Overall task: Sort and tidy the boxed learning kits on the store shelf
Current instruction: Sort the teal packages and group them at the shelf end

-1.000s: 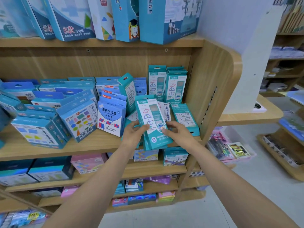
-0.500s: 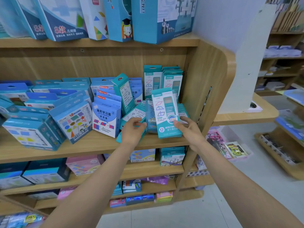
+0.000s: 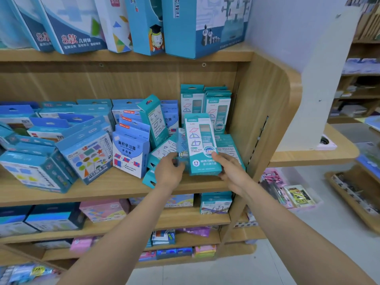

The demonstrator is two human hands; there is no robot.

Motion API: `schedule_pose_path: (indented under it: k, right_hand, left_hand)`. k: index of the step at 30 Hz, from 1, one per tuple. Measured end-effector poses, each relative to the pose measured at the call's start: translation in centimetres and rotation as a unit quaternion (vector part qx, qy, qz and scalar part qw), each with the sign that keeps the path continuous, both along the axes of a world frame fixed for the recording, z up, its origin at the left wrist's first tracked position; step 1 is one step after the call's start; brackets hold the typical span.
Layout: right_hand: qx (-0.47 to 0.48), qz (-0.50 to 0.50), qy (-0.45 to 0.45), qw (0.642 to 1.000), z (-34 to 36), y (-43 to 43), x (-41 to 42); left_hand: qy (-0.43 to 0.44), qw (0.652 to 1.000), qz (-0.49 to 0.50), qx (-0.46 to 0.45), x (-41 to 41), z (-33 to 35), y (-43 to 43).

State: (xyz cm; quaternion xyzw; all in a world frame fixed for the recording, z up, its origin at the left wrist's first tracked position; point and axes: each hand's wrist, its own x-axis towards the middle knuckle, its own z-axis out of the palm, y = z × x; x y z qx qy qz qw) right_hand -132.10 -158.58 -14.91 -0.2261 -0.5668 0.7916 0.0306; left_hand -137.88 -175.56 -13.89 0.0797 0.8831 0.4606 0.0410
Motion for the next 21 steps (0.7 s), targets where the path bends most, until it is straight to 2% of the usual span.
schedule_pose_path:
  k: [3, 5, 11, 13, 14, 16, 18, 21]
  right_hand:
    - [-0.046, 0.014, 0.029, 0.998, 0.6, -0.6, -1.0]
    - [-0.052, 0.031, 0.032, 0.998, 0.6, -1.5, -1.7]
    - [-0.050, 0.036, 0.032, 0.998, 0.1, -2.9, -2.1]
    - [-0.066, 0.010, 0.038, 0.997, 0.0, -2.2, -1.8]
    - [-0.071, -0.008, 0.045, 0.996, 0.0, -1.8, -1.6]
    - [-0.058, -0.040, 0.064, 0.996, 0.2, -0.8, -1.1]
    - [0.008, -0.056, 0.079, 0.995, 0.6, 0.0, -0.4]
    - [0.119, -0.053, 0.092, 0.987, 0.7, 0.9, 0.5]
  left_hand:
    - [0.062, 0.997, 0.042, 0.029, -0.3, 0.3, -1.0]
    - [0.099, 0.993, 0.059, 0.009, -0.7, 0.2, -1.7]
    - [0.221, 0.957, 0.000, -0.188, -0.5, -1.3, -3.0]
    - [0.201, 0.939, -0.024, -0.277, -0.4, -1.6, -3.2]
    - [0.181, 0.938, -0.024, -0.293, -0.4, -1.6, -3.2]
    - [0.156, 0.944, -0.014, -0.289, -0.3, -1.6, -3.0]
    - [0.169, 0.950, 0.005, -0.264, -0.1, -1.3, -2.5]
    - [0.233, 0.961, 0.001, -0.148, 0.2, -1.0, -1.5]
